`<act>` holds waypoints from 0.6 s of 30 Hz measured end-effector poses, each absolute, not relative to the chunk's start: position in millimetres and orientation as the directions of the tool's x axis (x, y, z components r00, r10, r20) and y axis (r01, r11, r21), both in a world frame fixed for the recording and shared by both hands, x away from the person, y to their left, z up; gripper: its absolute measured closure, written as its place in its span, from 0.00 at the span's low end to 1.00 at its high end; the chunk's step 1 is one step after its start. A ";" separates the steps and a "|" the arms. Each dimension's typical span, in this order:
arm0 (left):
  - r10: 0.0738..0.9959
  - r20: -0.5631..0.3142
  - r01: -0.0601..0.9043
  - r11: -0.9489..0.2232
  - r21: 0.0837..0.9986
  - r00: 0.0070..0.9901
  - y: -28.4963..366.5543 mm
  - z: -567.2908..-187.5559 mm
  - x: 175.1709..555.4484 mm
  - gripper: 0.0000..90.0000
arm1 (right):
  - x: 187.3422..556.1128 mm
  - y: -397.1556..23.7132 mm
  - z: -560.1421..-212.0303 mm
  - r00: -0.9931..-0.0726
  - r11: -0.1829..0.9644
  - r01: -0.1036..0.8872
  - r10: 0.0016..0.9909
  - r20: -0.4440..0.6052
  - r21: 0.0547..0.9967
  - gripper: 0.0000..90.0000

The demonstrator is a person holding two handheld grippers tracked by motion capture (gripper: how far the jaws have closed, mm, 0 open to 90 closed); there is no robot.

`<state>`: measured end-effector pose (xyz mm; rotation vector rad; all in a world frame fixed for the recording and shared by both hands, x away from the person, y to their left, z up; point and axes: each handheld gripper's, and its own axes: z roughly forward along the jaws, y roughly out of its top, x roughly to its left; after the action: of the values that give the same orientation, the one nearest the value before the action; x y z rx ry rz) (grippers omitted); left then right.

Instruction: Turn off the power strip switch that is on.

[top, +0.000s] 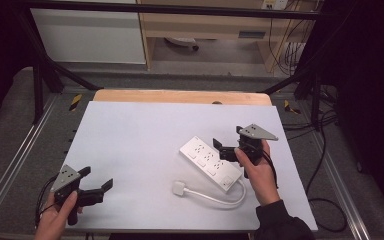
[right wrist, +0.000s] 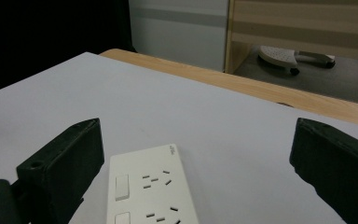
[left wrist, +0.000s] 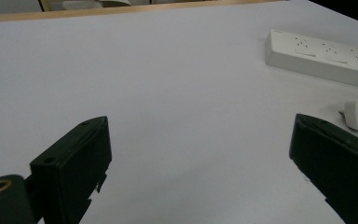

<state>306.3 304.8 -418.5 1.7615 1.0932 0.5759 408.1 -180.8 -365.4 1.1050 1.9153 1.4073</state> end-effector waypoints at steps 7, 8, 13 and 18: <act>0.868 -0.085 0.420 -0.150 0.895 0.490 305.3 -418.3 306.5 0.06 | 406.2 -188.9 -361.8 -0.526 0.118 0.310 0.848 0.067 0.944 0.04; 0.867 -0.086 0.420 -0.149 0.895 0.490 305.4 -418.3 306.5 0.06 | 405.5 -191.5 -361.0 -0.522 0.115 0.311 0.850 0.068 0.943 0.04; 0.868 -0.087 0.421 -0.148 0.895 0.489 304.7 -418.2 306.2 0.06 | 402.7 -202.6 -358.3 -0.505 0.103 0.309 0.860 0.072 0.945 0.04; 0.869 -0.087 0.421 -0.146 0.895 0.487 305.3 -418.0 306.2 0.06 | 400.3 -213.2 -355.8 -0.490 0.089 0.306 0.868 0.077 0.948 0.04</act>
<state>306.2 305.3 -418.0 1.7581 1.0964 0.5762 400.3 -213.2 -355.8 1.1525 1.8525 1.4091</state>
